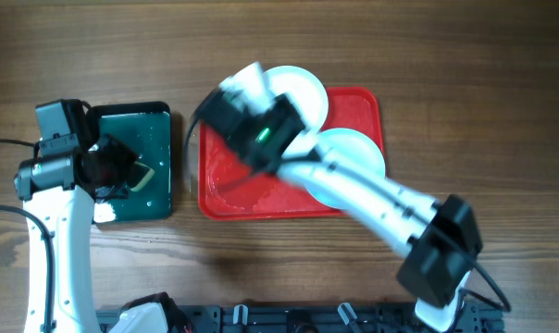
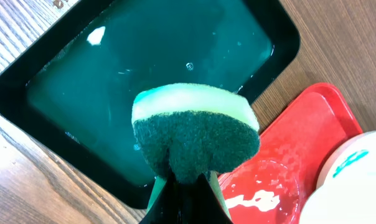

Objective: Clean dirty plates on tray and stack at the side
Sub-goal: 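Lift the teal plate off the red tray with the right gripper, carry right, then lower the teal plate onto the table right of the red tray and release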

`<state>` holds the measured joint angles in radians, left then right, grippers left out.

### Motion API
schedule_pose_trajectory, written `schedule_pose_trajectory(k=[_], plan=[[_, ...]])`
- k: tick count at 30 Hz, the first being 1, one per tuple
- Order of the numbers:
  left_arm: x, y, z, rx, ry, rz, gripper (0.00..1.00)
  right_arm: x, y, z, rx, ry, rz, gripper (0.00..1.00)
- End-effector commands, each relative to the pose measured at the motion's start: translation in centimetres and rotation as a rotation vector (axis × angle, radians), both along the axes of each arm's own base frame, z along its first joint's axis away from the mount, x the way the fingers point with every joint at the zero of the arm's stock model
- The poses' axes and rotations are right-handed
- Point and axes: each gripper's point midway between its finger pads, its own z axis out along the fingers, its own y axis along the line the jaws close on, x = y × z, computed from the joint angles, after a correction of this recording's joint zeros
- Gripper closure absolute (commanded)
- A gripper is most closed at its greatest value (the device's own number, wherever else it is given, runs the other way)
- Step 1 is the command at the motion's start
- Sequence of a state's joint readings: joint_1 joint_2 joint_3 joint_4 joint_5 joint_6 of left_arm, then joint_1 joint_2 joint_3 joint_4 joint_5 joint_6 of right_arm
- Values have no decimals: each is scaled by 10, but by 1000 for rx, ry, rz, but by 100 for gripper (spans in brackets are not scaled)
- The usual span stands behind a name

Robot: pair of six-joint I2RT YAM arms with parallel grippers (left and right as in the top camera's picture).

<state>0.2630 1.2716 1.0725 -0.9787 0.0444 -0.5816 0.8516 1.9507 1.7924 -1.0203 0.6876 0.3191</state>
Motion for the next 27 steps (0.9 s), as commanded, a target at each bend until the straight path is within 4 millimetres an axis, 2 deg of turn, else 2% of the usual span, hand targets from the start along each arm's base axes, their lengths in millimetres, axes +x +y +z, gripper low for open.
schedule_pose_trajectory(k=[1,2,3,4,6,10,12,14,17,21,22,23,24,25,27], plan=[[2,0,1,-9,-8,-1,96,30,-38,-24,496,311,-174,96],[1,0,1,-9,-6,-1,96,41,-58,-25,589,359,-214,96],[1,0,1,-9,-6,-1,96,53,-92,-25,682,395,-283,96],[1,0,1,-9,-5,-1,96,64,-136,-26,755,407,-379,96],[1,0,1,-9,-6,-1,96,69,-198,-28,786,393,-518,96],[3,0,2,-8,-12,-1,96,59,-290,-42,773,365,-749,96],[3,0,2,-8,-12,-1,96,46,-330,-54,665,315,-921,95],[2,0,2,-8,-10,-1,96,29,-359,-70,587,265,-1115,96],[2,-1,2,-9,-10,-3,96,15,-375,-91,545,220,-1260,96],[3,-2,2,-14,-11,-6,96,16,-378,-107,531,201,-1253,96],[3,-2,2,-14,-11,-6,96,19,-376,-108,540,204,-1227,91],[3,-2,2,-14,-12,-6,96,23,-374,-108,547,213,-1187,75],[3,-2,2,-15,-12,-6,96,28,-368,-108,566,229,-1129,51],[3,-2,2,-15,-12,-6,96,34,-361,-108,597,245,-1075,40],[3,-2,2,-15,-12,-6,96,52,-333,-106,713,302,-873,36]])
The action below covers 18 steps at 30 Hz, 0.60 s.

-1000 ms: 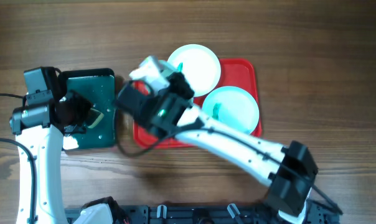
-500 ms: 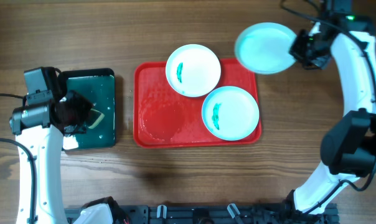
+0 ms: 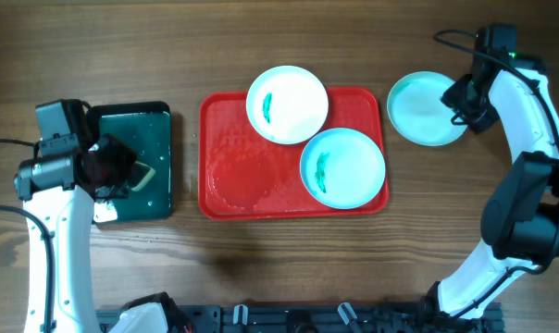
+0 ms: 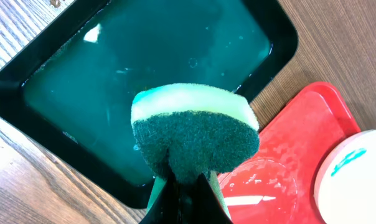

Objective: Clean dirty plates on tray and stack at the side
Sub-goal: 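Lower the teal plate onto the table right of the red tray and release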

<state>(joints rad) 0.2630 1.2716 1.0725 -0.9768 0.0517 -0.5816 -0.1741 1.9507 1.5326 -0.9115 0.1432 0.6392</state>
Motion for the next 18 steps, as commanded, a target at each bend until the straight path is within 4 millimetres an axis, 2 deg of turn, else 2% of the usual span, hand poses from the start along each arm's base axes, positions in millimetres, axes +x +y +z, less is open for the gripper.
schedule_pose_trajectory(k=[1,5,6,8,11,12,14,18], plan=[[2,-1,1,-9,-8,-3,96,23,47,8,206,-107,288,36],[2,-1,1,-8,-9,-3,96,44,131,33,445,-284,619,35],[3,-1,1,-8,-10,-3,96,47,153,34,436,-293,680,34],[3,0,1,-9,-8,-3,96,50,181,29,340,-279,750,32],[4,-2,-1,-21,-5,-8,96,54,239,19,210,-281,869,23],[4,-3,-2,-25,-1,-9,96,55,252,15,184,-283,895,19],[4,-3,-5,-28,8,-9,96,56,273,-2,100,-262,863,19],[5,-4,-6,-33,12,-10,96,57,278,-31,-24,-216,814,21]])
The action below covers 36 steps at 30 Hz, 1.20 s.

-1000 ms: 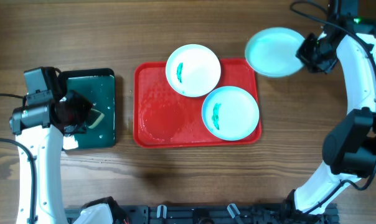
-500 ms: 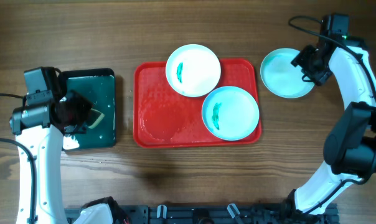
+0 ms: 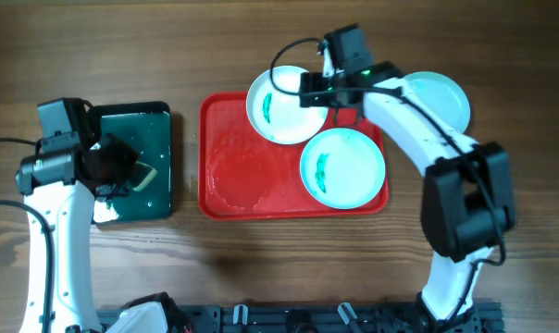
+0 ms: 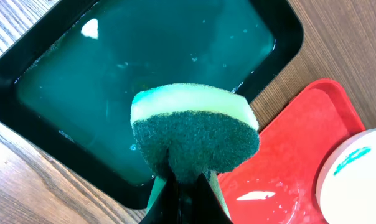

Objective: Clean dirty plates on tray and stack at the side
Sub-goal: 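Lower the teal plate onto the table right of the red tray and release, then grip the rim of the white plate with the right gripper, then scrub the white plate with the sponge in the left gripper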

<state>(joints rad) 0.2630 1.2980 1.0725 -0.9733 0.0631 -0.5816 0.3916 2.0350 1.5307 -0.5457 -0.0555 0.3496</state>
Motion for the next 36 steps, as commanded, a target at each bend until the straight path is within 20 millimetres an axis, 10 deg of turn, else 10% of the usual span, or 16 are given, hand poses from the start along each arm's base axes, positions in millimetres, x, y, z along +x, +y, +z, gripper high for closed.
schedule_pose_trajectory(k=[1,15,24,36], plan=[[3,-2,1,-17,-7,-6,96,9,-22,-30,-134,-3,-110,21],[4,-2,1,-19,-12,-7,96,-1,-3,-62,-65,82,-24,92],[9,-13,3,-67,-40,-54,96,-45,56,-62,91,213,141,96],[21,-117,-3,-147,-81,-478,96,-126,81,-76,-26,412,252,96]])
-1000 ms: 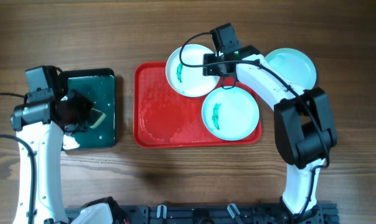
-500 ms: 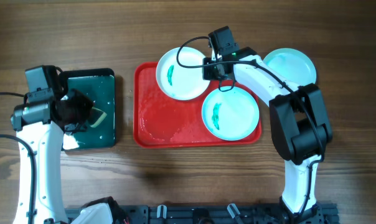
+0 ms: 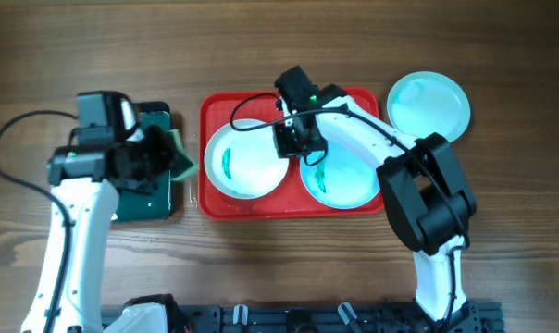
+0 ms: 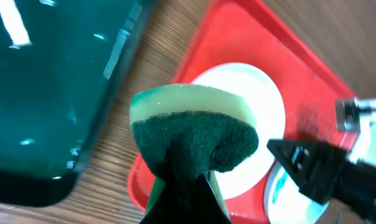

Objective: Clean dirty plates on tray and stack at the side
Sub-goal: 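Scrub the white plate with the sponge in the left gripper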

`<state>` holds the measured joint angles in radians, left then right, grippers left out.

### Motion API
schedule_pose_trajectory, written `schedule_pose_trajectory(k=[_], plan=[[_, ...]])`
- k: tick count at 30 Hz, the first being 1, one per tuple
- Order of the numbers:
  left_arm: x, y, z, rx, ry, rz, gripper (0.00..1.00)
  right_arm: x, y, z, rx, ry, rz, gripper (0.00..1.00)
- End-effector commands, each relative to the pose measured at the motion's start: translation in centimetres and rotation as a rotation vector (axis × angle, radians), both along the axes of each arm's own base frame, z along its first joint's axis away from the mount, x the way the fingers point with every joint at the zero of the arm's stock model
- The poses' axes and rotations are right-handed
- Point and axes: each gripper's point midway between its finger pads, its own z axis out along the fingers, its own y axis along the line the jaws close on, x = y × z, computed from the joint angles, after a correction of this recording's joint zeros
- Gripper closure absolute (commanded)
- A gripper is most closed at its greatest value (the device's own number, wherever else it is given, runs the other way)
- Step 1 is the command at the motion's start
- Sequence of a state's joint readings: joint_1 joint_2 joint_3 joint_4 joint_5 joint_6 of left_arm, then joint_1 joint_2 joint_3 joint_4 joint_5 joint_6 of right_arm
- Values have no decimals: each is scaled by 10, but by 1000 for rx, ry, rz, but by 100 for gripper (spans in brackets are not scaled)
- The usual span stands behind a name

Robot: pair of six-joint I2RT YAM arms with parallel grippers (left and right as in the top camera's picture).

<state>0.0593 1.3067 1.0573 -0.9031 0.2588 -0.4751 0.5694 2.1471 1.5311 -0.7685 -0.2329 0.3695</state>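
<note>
A white plate point(image 3: 247, 162) with a teal smear lies in the left half of the red tray point(image 3: 224, 106). My right gripper point(image 3: 293, 139) is shut on its right rim and also shows in the left wrist view as the right gripper point(image 4: 312, 168). A teal plate point(image 3: 349, 176), smeared too, lies in the tray's right half. My left gripper point(image 3: 178, 159) is shut on a green-and-yellow sponge point(image 4: 194, 124), just left of the tray and above its edge. In that view the white plate point(image 4: 253, 118) lies behind the sponge.
A black basin of green water point(image 3: 155, 199) stands left of the tray, seen as the basin point(image 4: 45, 93) in the wrist view. One clean teal plate point(image 3: 429, 108) rests on the table to the right of the tray.
The white plate was at the tray's back edge and now lies in its left half, with my right gripper on its rim. My left gripper has carried the sponge from over the basin to the tray's left edge.
My right arm was over the tray, blurred, then at a teal plate set on the table to the right, then at the white plate's rim. That plate now lies at the tray's left. The sponge stayed over the basin until now.
</note>
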Motion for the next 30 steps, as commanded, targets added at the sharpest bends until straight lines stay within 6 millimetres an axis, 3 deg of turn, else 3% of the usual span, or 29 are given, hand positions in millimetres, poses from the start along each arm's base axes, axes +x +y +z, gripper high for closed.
schedule_pose_trajectory(k=[1,4,11,14,16,19,22,24,27,30], plan=[[4,-34,-9,-8,-4,-126,96,-19,13,-10,-22,32,48,96],[11,-38,-32,38,64,-54,96,-21,15,-11,-31,27,57,96],[19,-83,-101,-35,217,-166,96,-23,13,-11,-40,32,57,96],[19,-91,-121,-24,252,-189,96,-22,13,-12,-44,30,57,96],[17,-83,-137,22,287,-175,96,-22,12,-12,-50,27,56,96],[17,-57,-157,178,317,-148,96,-22,12,-12,-50,27,56,96],[15,-18,-158,399,330,-93,96,-22,11,-12,-50,26,56,96],[16,-2,-149,485,318,-70,96,-21,11,-12,-53,24,55,96],[20,4,-132,515,275,-51,96,-21,11,-12,-52,23,55,96],[24,-4,-113,466,217,-48,96,-20,12,-12,-48,18,55,96]])
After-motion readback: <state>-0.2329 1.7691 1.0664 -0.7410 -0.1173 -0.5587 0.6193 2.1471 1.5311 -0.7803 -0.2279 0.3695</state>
